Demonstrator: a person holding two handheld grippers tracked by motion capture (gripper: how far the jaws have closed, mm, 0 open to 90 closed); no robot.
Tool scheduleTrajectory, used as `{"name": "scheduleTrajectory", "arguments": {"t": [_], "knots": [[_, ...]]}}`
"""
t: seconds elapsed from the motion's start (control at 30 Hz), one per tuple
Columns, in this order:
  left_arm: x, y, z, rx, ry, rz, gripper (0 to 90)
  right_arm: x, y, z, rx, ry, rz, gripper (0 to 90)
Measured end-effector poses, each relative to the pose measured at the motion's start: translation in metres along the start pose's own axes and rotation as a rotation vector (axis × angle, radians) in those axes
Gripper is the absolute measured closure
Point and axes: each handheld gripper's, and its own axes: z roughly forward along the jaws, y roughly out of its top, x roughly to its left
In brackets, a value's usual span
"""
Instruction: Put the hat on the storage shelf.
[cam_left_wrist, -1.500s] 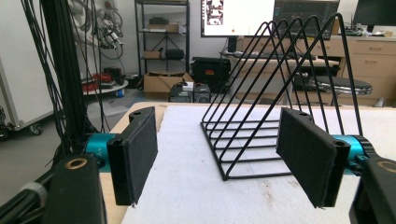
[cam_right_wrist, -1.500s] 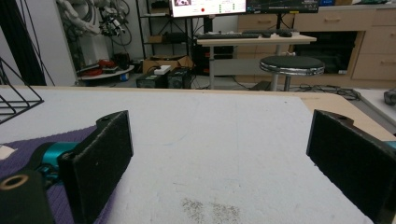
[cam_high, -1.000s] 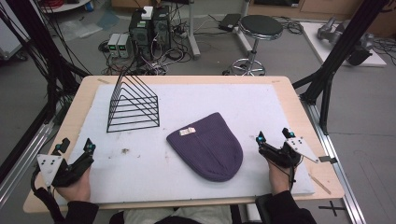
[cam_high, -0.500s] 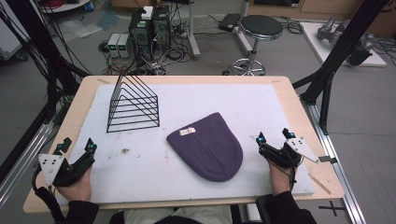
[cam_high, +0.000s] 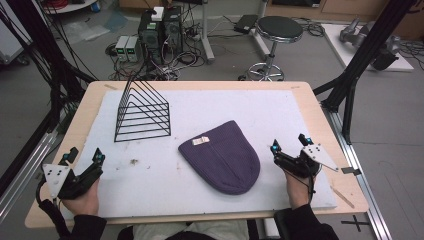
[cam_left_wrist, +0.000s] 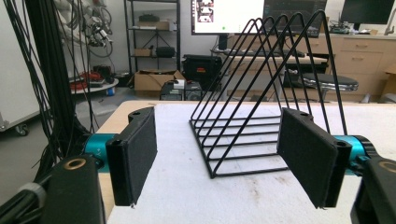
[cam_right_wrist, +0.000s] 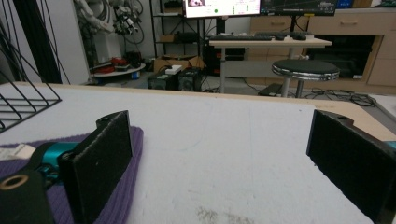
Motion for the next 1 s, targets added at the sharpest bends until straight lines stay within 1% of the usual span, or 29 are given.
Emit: {"name": "scheduleTrajectory", "arguments": {"t": [0.1,0.13,0.17,0.2,0.3,0.33,0.37,0.4,0.43,0.53,0.6,0.7,0.77,0.8,0.83,0.87,0.9,1.0], "knots": [[0.0,0.0,0.0,0.0,-0.002,-0.001,28.9,0.0,0.004,0.001,-0.011,0.001,0.007,6.3],[0.0,0.0,0.0,0.002,-0.001,-0.001,28.8,0.0,0.009,0.002,-0.017,0.018,0.015,6.3],[0.0,0.0,0.0,0.002,-0.001,-0.001,28.8,0.0,0.011,0.002,-0.016,0.025,0.018,6.3],[0.0,0.0,0.0,0.0,-0.002,-0.006,28.8,0.0,0.013,0.003,-0.015,0.036,0.013,6.3],[0.0,0.0,0.0,-0.001,-0.003,-0.006,28.9,0.002,0.019,0.005,-0.001,0.066,-0.008,6.3],[0.001,0.0,0.0,0.001,-0.003,-0.005,28.9,0.002,0.019,0.005,-0.001,0.066,-0.008,6.3],[0.001,0.0,0.0,0.001,-0.003,-0.008,28.9,0.002,0.022,0.006,0.012,0.092,-0.032,6.2],[0.001,0.0,0.0,0.001,-0.003,-0.01,28.9,0.002,0.022,0.006,0.012,0.092,-0.032,6.2],[0.001,0.0,0.0,0.0,-0.004,-0.01,29.0,0.002,0.025,0.007,0.02,0.116,-0.052,6.3],[0.001,0.0,0.0,0.001,-0.005,-0.011,29.1,0.002,0.027,0.009,0.039,0.141,-0.047,6.3],[0.001,0.0,0.0,0.002,-0.005,-0.011,29.1,0.001,0.029,0.01,0.048,0.152,-0.055,6.3],[0.0,0.0,0.0,0.002,-0.006,-0.009,29.1,0.0,0.031,0.011,0.069,0.184,-0.051,6.3],[0.0,0.0,0.001,0.002,-0.006,-0.01,29.1,0.0,0.032,0.012,0.069,0.192,-0.057,6.2],[0.0,0.0,0.001,0.004,-0.005,-0.009,29.1,0.0,0.033,0.013,0.079,0.215,-0.06,6.2],[0.0,0.0,0.001,0.004,-0.005,-0.008,29.1,0.0,0.033,0.013,0.079,0.215,-0.06,6.2],[-0.001,-0.001,0.002,0.004,-0.006,-0.009,29.1,0.0,0.034,0.013,0.084,0.229,-0.059,6.2],[-0.001,-0.001,0.002,0.007,-0.01,-0.007,29.1,-0.001,0.035,0.015,0.089,0.27,-0.05,6.3],[-0.002,-0.001,0.002,0.004,-0.013,-0.005,29.1,-0.002,0.037,0.015,0.098,0.283,-0.062,6.2]]}}
